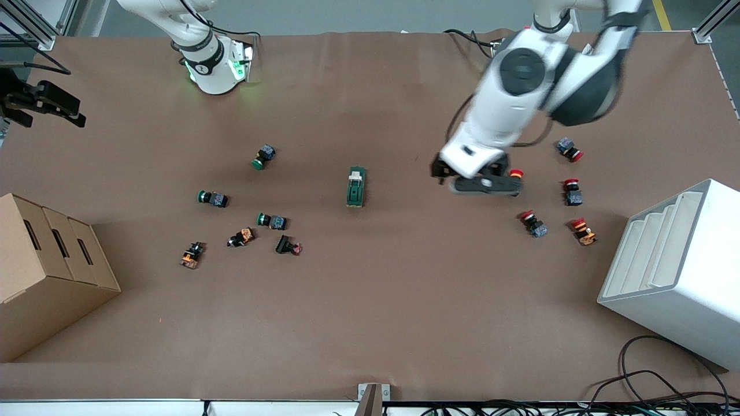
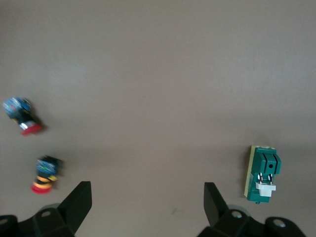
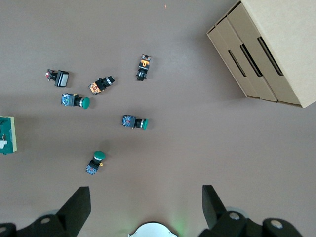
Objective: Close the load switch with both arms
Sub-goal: 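Move the left gripper over the green load switch and lower it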
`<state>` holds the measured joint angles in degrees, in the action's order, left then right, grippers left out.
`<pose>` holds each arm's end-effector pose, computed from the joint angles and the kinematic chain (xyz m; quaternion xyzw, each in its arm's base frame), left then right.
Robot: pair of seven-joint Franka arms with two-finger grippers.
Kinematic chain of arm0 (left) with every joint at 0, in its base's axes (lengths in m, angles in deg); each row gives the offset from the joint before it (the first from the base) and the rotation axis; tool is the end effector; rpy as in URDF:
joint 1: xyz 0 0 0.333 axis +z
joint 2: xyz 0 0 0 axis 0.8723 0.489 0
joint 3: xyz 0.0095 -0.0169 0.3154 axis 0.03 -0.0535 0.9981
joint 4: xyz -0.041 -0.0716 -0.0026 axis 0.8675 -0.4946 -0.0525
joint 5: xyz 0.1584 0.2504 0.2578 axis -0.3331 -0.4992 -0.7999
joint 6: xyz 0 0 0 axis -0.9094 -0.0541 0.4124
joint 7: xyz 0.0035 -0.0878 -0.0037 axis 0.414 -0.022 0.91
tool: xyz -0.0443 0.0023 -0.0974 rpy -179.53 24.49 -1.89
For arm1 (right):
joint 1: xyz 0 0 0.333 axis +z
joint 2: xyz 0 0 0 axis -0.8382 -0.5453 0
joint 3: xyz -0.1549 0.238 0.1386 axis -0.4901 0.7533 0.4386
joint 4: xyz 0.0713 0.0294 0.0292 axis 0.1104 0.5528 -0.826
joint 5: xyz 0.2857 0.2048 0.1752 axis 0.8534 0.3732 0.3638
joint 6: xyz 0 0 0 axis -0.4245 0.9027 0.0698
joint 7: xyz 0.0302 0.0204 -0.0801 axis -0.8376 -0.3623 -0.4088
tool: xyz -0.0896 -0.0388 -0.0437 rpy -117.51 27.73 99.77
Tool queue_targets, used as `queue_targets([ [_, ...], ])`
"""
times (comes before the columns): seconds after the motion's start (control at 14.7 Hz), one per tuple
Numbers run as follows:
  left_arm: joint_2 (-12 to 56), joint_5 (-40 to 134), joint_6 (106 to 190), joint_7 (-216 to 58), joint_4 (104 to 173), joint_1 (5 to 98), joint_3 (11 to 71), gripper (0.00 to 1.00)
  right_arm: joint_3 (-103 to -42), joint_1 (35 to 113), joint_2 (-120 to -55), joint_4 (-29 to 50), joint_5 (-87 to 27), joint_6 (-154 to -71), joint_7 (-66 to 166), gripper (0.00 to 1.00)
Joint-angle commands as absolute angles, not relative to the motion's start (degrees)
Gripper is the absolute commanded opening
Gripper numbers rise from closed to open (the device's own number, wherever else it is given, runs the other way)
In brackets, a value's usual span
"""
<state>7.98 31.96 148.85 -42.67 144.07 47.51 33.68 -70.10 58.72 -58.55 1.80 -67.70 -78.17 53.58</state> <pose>0.4897 -0.3657 0.4304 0.9998 0.0139 0.0169 0.0046 0.5075 -0.0172 0.6574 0.9993 -0.0021 -0.0360 0.0045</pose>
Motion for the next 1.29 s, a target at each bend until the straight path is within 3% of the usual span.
queue_targets([
  [0.0,8.0,29.0,156.0,-30.8,149.0,41.9,33.9,1.0,-70.1,59.1,-57.3,2.8,-68.7,-78.1,53.7,1.0],
  [0.41,14.8,11.8,165.4,-1.2,151.5,30.5,33.9,1.0,-70.1,59.1,-57.3,2.8,-68.7,-78.1,53.7,1.0],
  [0.82,23.8,-16.1,166.3,27.6,150.9,22.2,33.7,1.0,-70.1,59.1,-57.3,2.8,-68.6,-78.2,53.9,1.0],
  [1.23,29.2,-31.1,165.6,42.4,149.5,16.3,34.0,0.99,-70.3,58.8,-57.5,2.0,-68.1,-78.3,54.2,1.0],
])
